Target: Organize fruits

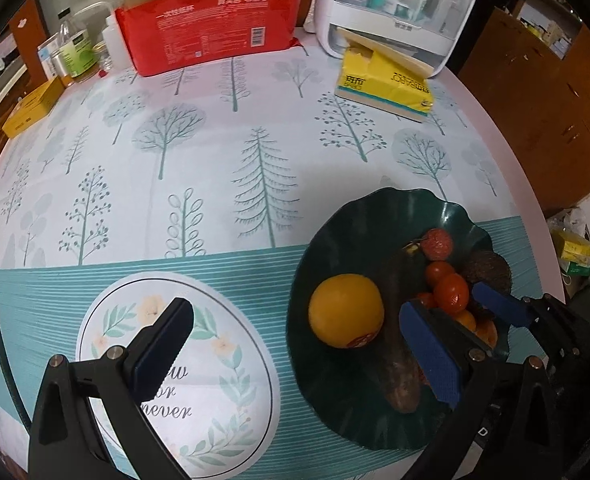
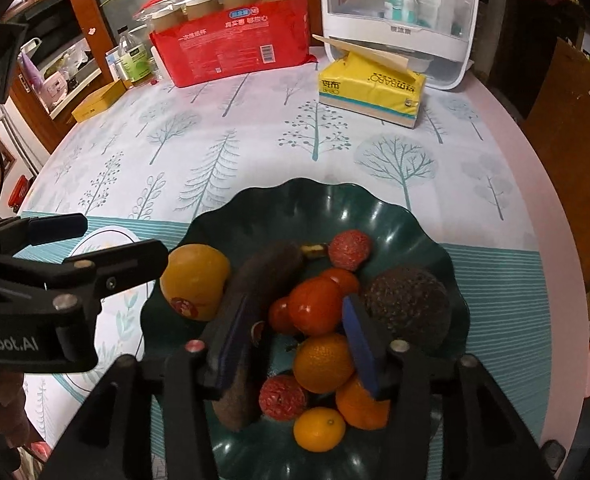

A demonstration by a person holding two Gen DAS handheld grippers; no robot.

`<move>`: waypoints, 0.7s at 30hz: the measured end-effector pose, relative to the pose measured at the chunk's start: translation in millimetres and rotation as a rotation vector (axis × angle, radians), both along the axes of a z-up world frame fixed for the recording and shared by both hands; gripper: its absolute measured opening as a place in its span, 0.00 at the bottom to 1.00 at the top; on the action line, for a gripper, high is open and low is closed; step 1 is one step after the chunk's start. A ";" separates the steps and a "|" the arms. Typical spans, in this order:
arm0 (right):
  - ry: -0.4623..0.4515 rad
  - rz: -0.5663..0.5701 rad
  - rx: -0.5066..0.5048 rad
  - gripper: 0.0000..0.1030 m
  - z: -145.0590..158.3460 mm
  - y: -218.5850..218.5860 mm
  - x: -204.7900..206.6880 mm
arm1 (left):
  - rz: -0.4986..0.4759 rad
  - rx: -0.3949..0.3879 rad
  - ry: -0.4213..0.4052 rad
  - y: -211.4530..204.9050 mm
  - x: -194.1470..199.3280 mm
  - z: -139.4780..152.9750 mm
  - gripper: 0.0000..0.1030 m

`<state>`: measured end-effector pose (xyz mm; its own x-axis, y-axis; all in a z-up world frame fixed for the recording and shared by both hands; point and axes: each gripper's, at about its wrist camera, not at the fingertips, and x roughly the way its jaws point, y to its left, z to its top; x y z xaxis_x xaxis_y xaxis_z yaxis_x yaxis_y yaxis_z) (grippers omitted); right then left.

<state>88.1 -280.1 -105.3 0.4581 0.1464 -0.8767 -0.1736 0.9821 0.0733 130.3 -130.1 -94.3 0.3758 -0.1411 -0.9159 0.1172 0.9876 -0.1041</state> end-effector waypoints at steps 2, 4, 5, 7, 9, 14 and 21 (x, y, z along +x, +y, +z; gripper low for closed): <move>-0.002 0.001 0.005 0.51 1.5 0.7 -0.9 | 0.003 0.001 0.000 2.3 -2.1 1.4 0.99; -0.005 -0.003 0.003 0.51 3.4 1.4 -2.6 | 0.005 -0.001 0.000 4.8 -4.0 3.0 0.99; -0.006 -0.005 0.004 0.51 4.2 1.6 -3.5 | 0.005 -0.005 -0.001 6.0 -5.3 4.3 0.99; -0.007 -0.010 0.010 0.51 7.5 2.2 -6.3 | 0.006 -0.012 -0.007 8.4 -8.5 8.1 0.99; -0.011 -0.014 0.015 0.51 12.4 2.7 -10.5 | 0.005 -0.015 -0.012 11.5 -13.2 11.7 0.99; -0.024 -0.030 0.018 0.51 27.8 4.9 -22.0 | -0.006 -0.015 -0.023 22.6 -29.4 23.6 0.99; -0.041 -0.067 0.014 0.51 54.3 11.6 -41.8 | 0.005 0.004 -0.070 42.2 -61.0 51.1 0.99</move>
<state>46.3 -268.5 -51.1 0.5024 0.1267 -0.8553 -0.1111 0.9905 0.0815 69.3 -87.9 -43.2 0.4398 -0.1353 -0.8879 0.1194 0.9886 -0.0915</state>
